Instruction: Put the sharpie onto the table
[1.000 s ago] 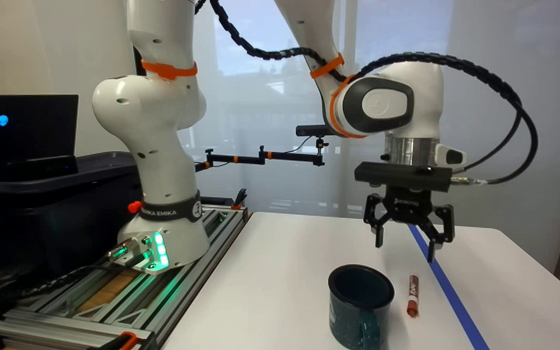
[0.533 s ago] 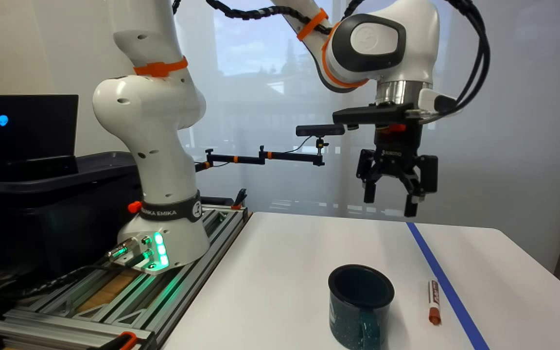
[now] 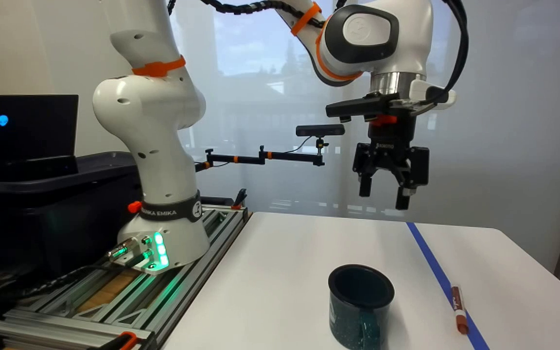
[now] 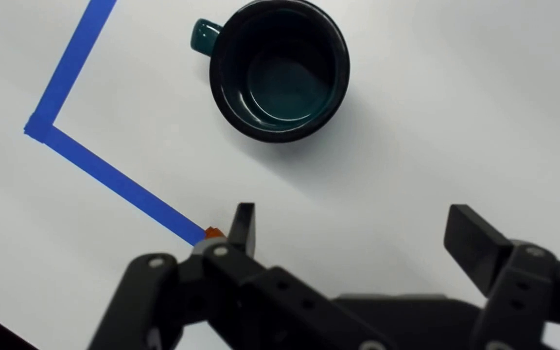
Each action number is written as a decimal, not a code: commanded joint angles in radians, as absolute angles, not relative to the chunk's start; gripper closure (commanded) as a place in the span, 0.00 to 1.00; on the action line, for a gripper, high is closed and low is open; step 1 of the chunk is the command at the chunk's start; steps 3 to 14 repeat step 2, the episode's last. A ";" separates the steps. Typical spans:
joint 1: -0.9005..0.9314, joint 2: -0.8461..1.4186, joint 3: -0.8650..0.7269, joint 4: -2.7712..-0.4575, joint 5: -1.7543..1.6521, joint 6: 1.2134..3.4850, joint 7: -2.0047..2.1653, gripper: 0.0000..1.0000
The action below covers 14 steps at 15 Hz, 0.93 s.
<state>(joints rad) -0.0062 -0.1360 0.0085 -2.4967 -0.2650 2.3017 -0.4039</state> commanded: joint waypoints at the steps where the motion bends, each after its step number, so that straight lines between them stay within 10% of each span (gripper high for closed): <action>1: 0.002 -0.136 0.001 -2.496 -0.266 2.300 -0.402 0.00; 14: 0.002 -0.136 0.001 -2.496 -0.266 2.300 -0.401 0.00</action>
